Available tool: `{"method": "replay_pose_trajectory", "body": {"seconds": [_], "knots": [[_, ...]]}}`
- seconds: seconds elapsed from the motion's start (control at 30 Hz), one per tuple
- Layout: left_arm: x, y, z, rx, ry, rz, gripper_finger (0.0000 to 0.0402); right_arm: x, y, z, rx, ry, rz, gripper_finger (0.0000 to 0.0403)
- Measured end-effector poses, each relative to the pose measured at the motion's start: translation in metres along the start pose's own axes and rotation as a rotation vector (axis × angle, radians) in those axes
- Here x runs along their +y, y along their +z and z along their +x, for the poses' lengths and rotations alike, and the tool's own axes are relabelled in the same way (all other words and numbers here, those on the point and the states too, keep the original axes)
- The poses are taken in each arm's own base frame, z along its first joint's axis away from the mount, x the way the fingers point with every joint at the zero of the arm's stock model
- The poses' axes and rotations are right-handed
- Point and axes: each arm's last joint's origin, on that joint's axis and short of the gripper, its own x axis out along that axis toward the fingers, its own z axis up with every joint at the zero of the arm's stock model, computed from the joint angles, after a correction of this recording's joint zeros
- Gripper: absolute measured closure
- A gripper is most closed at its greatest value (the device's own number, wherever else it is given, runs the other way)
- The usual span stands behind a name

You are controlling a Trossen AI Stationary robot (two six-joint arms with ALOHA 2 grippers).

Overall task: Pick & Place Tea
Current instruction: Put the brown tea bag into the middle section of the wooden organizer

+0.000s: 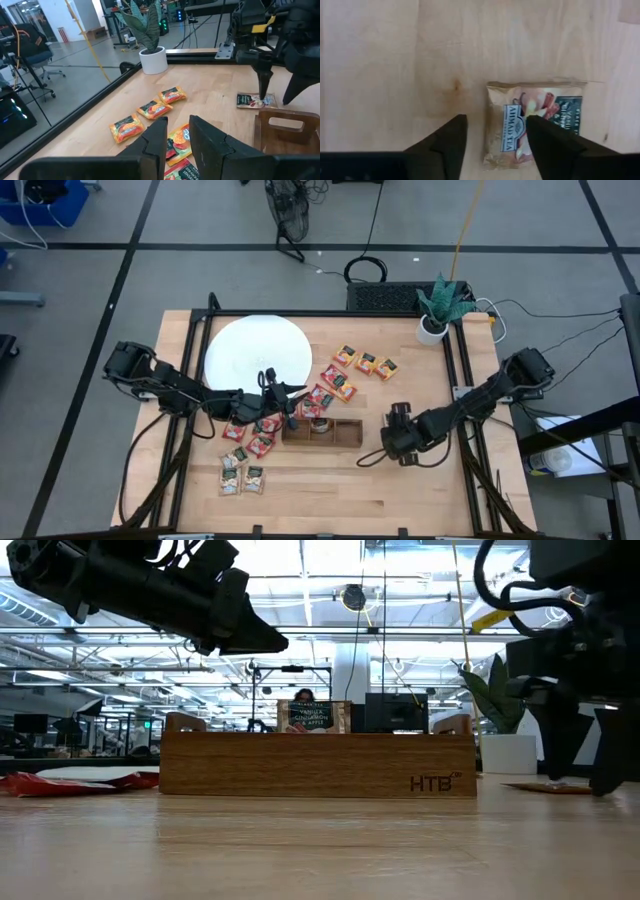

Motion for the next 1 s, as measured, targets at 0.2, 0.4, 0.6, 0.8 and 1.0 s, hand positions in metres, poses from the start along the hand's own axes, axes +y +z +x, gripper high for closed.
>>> {"method": "replay_pose_trajectory", "body": {"seconds": [0.2,0.4,0.6,0.8,1.0], "knots": [[0.0,0.0,0.0,0.0,0.0,-0.001,0.0314,-0.006,-0.011,0.019,0.069,0.066,0.069,0.0312],[0.0,0.0,0.0,0.0,0.0,-0.004,0.0314,-0.012,-0.023,0.029,0.092,0.082,0.126,0.0389],[0.0,0.0,0.0,0.0,-0.001,-0.021,0.0314,-0.002,-0.019,0.021,0.052,0.007,0.038,0.0396],[-0.001,0.004,0.002,-0.023,-0.109,-0.148,0.0314,0.009,-0.005,-0.007,-0.006,-0.297,-0.174,0.0399],[0.0,0.017,0.013,-0.006,-0.215,-0.314,0.0314,0.011,0.013,-0.021,-0.21,-0.632,-0.305,0.04]]}}
